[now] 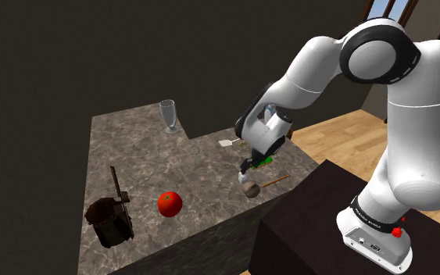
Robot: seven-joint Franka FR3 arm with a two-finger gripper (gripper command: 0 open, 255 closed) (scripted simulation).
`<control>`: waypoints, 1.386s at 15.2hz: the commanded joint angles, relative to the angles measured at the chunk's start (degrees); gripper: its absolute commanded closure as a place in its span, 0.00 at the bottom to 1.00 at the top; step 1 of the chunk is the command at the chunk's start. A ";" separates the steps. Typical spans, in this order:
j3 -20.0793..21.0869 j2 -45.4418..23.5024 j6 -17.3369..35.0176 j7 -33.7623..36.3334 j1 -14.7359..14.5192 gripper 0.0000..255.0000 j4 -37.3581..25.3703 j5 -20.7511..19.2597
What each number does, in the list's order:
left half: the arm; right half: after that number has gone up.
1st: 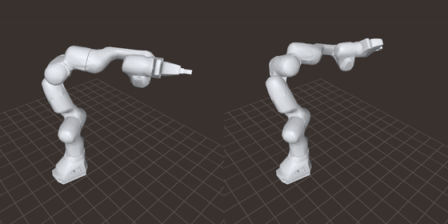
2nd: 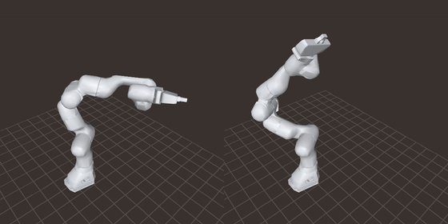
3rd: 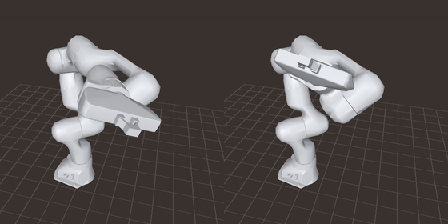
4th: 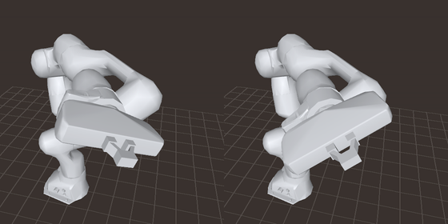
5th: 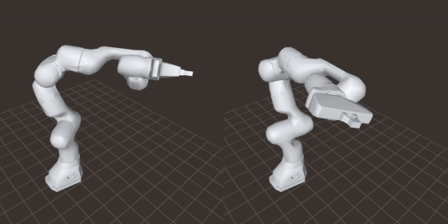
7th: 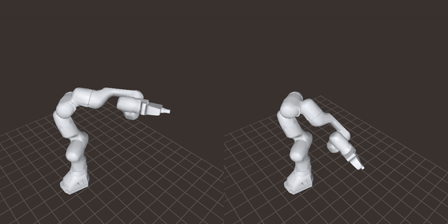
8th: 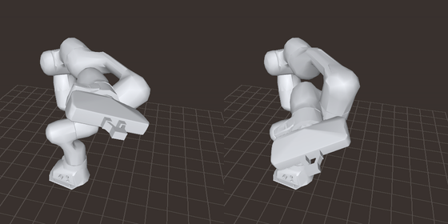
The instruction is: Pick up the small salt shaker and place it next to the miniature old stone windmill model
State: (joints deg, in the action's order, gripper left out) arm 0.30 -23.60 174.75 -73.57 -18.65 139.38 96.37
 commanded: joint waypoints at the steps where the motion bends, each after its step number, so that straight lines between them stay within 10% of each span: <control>1: -0.03 -2.75 -0.04 -4.35 -0.31 0.00 -2.36 4.54; 14: -1.57 -8.43 -0.92 -10.87 -1.89 0.00 -7.18 11.50; 15: -1.57 -8.43 -0.92 -10.87 -1.89 1.00 -7.18 11.50; 21: -1.57 -8.44 -0.92 -10.86 -1.89 1.00 -7.20 11.49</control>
State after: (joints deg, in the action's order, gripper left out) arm -1.27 -32.01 173.84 -84.43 -20.54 132.17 107.86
